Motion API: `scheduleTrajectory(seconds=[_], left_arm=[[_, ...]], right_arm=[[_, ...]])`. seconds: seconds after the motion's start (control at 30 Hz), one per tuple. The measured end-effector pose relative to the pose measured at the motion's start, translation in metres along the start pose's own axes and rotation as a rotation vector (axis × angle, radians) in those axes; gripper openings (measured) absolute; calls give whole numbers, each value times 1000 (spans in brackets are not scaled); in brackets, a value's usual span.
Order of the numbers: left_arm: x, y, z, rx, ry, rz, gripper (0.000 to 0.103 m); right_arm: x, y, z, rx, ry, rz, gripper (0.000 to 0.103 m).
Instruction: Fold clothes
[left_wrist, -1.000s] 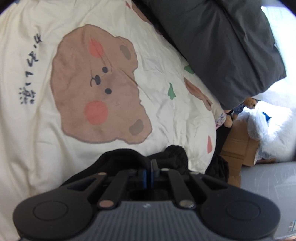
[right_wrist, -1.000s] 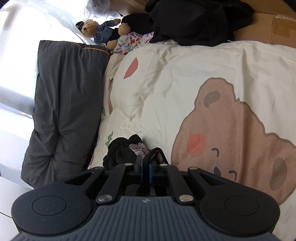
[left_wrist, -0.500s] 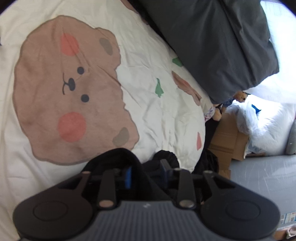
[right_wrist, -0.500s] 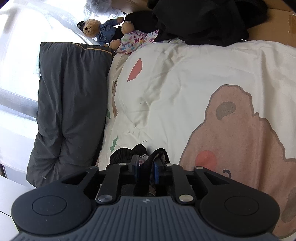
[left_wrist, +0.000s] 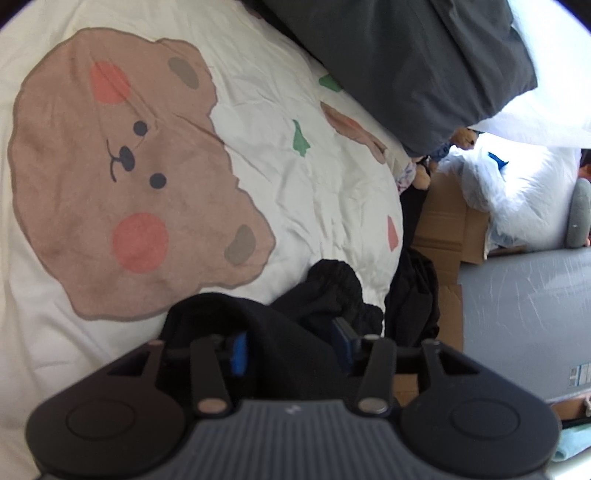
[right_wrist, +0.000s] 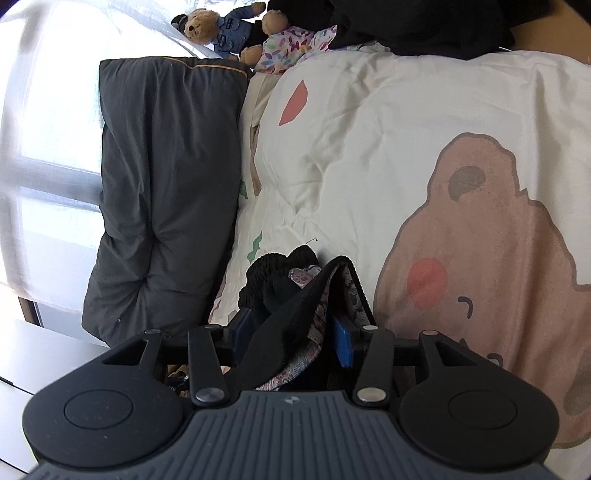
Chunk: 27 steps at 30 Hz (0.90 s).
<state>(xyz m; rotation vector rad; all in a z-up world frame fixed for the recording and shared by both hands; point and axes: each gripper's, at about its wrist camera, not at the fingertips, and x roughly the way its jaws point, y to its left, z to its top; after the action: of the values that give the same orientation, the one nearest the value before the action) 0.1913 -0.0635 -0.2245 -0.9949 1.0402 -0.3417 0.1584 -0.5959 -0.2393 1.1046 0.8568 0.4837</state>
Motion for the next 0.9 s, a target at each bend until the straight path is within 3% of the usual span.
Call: scheduleTrajectory(seconds=[0.13,0.33,0.47,0.67,0.9], left_arm=[[3,-4,-2,8,16,-26,50],[-2,2,9,-91,-25,-189,50],[5,5,18,-104,-37,-180,50],[8,4,28,-106,-81,-193,50],[6,1,40,-80,-132,-186,50]], right_arm=[[6,4,-3,-15,25,30,50],[6,13,0,-23,4,112,50],[9,16,7,-17,-35,169,50],[26,7,14,-13,-41,119,50],[18,6,26,-25,-145,133,50]])
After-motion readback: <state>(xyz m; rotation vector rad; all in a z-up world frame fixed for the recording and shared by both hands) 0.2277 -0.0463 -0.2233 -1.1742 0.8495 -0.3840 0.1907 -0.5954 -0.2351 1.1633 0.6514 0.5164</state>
